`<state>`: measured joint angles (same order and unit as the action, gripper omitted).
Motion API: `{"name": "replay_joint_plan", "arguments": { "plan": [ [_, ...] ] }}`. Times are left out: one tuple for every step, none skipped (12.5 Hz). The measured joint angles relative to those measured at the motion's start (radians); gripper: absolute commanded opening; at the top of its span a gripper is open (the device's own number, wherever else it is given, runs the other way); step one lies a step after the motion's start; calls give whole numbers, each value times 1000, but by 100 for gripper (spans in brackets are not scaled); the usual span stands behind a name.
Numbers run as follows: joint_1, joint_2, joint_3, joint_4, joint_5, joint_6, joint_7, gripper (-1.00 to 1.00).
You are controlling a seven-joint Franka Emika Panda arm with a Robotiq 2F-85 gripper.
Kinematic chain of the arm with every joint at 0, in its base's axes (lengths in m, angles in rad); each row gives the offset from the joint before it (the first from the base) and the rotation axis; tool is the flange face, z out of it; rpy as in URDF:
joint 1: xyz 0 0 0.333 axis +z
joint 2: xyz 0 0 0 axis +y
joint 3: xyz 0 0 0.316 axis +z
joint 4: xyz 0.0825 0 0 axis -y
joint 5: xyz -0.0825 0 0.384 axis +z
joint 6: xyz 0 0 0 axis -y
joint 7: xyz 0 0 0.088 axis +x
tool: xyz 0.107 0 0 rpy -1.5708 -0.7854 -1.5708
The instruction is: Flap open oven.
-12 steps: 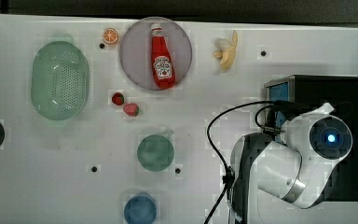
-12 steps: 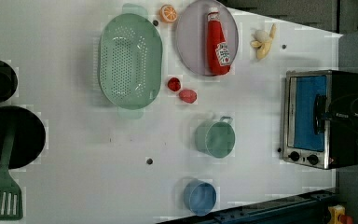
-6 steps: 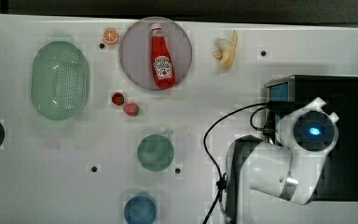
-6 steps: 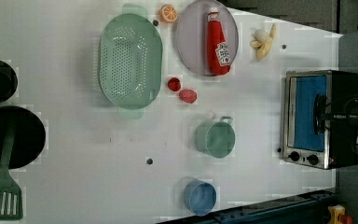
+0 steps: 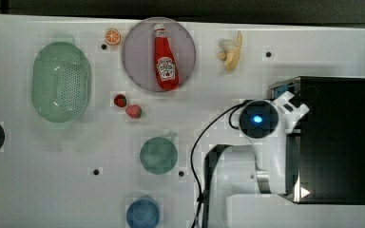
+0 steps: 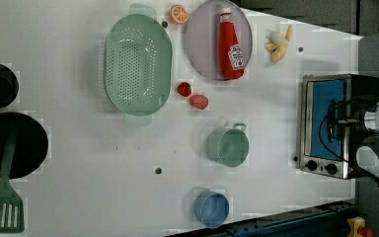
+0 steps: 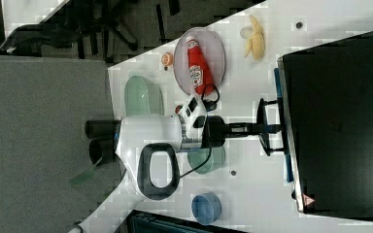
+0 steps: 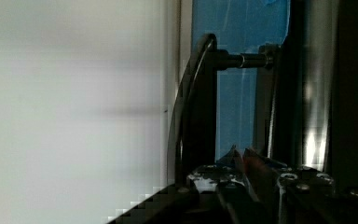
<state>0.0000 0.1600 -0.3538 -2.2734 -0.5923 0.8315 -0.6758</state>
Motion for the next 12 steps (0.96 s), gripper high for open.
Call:
{"name": "replay_joint_plan", "arguments": {
  "plan": [
    [1,1,23,-2,-14,-16,40,-65],
    [7,4,46,0,-29,-24,76,-65],
    [13,13,68,4,-42,-43,117,-65],
    [18,24,90,2,-66,-58,161,-65],
    [27,39,106,2,-92,-65,203,-65],
    [39,60,116,6,-142,-73,259,-65],
    [45,84,131,8,-184,-78,328,-65],
    [53,113,145,8,-212,-76,400,-65],
    [67,145,159,10,-275,-83,472,-65],
    [85,175,174,14,-338,-105,537,-65],
    [114,204,179,16,-376,-117,594,-65],
    [135,239,191,16,-425,-117,646,-65]
  ]
}}
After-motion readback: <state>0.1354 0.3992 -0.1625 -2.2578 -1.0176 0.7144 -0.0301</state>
